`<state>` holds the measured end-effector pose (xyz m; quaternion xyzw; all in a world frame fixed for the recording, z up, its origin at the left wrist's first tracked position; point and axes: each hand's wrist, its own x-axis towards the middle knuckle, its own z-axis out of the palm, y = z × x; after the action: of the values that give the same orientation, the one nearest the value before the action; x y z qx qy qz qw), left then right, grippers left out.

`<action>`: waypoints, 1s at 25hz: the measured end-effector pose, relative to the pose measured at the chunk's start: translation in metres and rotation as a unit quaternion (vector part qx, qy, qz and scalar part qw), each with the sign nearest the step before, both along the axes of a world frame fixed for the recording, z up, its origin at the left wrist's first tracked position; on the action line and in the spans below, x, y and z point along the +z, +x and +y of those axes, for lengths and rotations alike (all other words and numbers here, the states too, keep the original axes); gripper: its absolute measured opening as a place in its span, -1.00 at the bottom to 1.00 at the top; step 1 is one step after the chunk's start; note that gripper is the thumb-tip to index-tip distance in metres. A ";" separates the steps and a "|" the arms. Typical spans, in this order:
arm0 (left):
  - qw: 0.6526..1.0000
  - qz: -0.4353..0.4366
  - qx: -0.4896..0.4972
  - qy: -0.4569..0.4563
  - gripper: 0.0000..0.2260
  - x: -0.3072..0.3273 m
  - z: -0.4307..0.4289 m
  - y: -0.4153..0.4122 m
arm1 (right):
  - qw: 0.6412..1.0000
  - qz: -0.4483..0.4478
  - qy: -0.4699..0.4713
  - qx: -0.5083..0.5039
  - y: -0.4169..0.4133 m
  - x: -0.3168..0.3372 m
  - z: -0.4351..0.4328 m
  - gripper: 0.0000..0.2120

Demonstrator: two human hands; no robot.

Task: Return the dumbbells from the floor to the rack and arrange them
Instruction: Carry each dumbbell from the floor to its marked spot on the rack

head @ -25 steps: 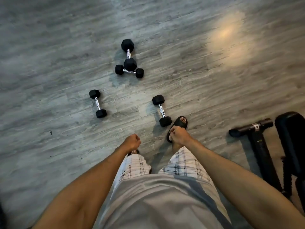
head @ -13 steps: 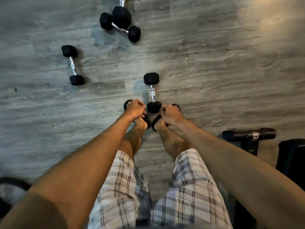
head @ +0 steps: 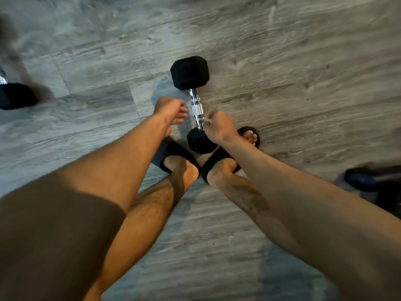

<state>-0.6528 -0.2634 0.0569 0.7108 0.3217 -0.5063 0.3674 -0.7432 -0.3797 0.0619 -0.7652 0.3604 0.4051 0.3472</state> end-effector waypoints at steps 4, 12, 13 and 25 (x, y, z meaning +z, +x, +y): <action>1.000 0.010 0.020 -0.008 -0.89 -0.068 -0.010 0.003 | 0.997 0.002 0.022 -0.070 0.012 -0.067 0.017 -0.58; 0.959 0.066 0.227 -0.159 -0.91 -0.097 -0.028 0.007 | 0.983 0.026 0.115 -0.141 0.020 -0.112 0.026 -0.59; 0.962 0.072 0.217 -0.151 -0.93 -0.093 -0.030 0.008 | 0.983 0.035 0.123 -0.129 0.022 -0.105 0.025 -0.64; 0.902 0.105 0.398 -0.130 -0.97 0.155 0.033 -0.014 | 0.971 0.040 0.125 0.199 0.029 0.152 0.037 -0.65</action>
<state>-0.6672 -0.2309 0.2123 0.4118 0.5459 -0.4272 0.5915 -0.7142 -0.3430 0.2135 -0.7553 0.1610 0.5382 0.3376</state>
